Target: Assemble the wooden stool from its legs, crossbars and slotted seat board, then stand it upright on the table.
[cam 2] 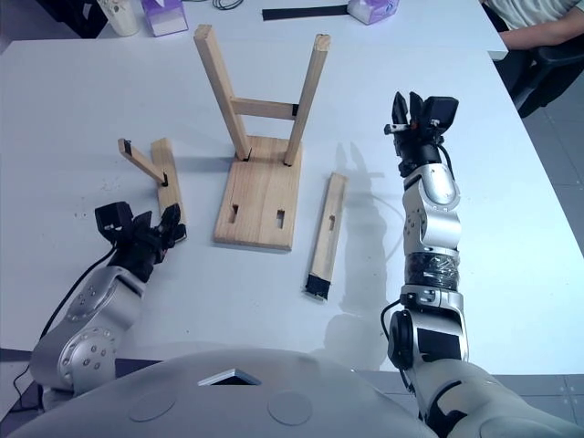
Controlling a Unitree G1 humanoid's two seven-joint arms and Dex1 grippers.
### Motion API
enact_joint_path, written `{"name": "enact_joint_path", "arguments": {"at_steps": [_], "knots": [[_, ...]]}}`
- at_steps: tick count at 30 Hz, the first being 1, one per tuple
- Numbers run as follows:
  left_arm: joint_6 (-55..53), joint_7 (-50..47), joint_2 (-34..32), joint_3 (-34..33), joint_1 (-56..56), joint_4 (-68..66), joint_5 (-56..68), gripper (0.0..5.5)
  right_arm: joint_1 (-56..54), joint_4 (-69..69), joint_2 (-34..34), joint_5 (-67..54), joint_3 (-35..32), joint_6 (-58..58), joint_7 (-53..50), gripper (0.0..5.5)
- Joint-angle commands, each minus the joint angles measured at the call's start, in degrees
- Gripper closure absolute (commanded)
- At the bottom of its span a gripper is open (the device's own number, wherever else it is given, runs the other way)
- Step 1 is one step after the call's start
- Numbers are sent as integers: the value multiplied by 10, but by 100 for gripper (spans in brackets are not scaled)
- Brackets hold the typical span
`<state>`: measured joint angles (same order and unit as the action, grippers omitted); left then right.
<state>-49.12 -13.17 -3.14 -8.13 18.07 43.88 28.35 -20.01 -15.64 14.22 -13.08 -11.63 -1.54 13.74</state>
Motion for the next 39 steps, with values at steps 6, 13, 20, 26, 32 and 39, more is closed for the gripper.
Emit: {"name": "enact_joint_path", "arguments": {"at_steps": [6,13,20,26,32,39], "knots": [[-52,-35,14,21,-110,-68,-58,188,-35,-57,-1,35,35,30,19,424],[-124,-50,14,-11,-142,-84,-84,188,-41,-69,-8,42,37,46,16,424],[-215,-34,43,-27,-146,-72,-79,188,-20,-54,-21,44,42,51,9,424],[-289,-21,63,-61,-150,-74,-85,188,-15,-50,-27,45,43,52,5,424],[-314,6,43,-42,-148,-69,-94,214,-13,-45,-38,33,37,51,-3,424],[-338,47,-1,-28,-137,-70,-105,315,6,-21,-58,26,31,47,-24,424]]}}
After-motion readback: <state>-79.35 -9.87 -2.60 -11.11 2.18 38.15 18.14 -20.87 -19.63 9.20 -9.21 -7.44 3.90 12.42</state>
